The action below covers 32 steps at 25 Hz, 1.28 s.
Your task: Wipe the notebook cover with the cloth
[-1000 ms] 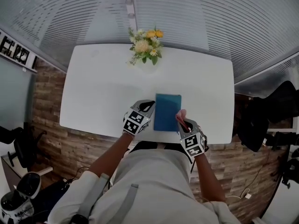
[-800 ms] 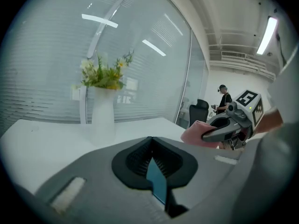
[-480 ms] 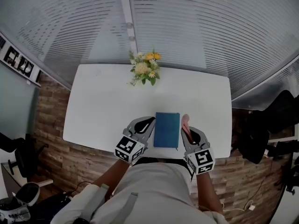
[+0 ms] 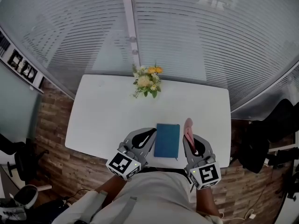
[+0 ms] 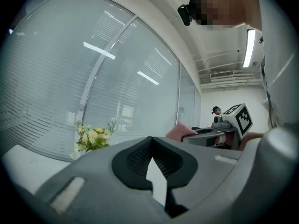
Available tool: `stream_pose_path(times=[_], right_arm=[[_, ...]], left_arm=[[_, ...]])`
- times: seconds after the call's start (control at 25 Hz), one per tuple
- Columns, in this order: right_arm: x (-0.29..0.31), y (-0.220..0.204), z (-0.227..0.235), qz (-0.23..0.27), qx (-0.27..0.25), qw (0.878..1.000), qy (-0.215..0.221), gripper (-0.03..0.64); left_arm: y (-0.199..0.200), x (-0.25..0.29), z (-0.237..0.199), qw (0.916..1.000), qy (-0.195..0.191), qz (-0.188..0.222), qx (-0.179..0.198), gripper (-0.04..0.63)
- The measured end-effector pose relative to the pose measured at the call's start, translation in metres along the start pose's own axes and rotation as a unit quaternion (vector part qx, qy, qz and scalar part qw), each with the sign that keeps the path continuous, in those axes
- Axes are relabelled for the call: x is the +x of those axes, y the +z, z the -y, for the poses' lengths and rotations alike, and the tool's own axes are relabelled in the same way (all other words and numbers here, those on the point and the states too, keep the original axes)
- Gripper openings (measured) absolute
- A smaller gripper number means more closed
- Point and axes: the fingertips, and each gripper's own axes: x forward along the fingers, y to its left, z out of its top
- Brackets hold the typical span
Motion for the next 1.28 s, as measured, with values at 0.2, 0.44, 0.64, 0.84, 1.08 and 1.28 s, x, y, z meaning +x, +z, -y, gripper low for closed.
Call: stream_pose_path(times=[0.2,0.44,0.64,0.84,1.08,1.28], right_arm=[[-0.003,0.019,-0.003,0.010,0.000,1.000,0.002,0.023],[-0.009,0.040,-0.005,0.026,-0.004,1.000,-0.001,0.023],[-0.012,0.060,-0.005,0.045,-0.012,0.999,-0.002,0.023],[-0.013,0.069,-0.007,0.052,-0.014,0.999,0.000,0.023],[-0.011,0.067,-0.008,0.044,-0.013,0.999,0.000,0.023],[-0.009,0.068,-0.008,0.046,-0.015,0.999,-0.001,0.023]], left_arm=[[0.028,-0.005,0.011,0.9997,-0.003,0.025,0.002,0.003],[0.046,-0.006,0.017,0.9988,-0.009,0.049,-0.002,0.003],[0.053,-0.009,0.017,0.9983,-0.008,0.057,-0.003,0.003],[0.059,-0.011,0.019,0.9978,-0.008,0.065,0.002,0.003],[0.061,-0.011,0.019,0.9976,-0.010,0.068,0.005,0.003],[0.061,-0.013,0.017,0.9976,-0.010,0.069,0.005,0.003]])
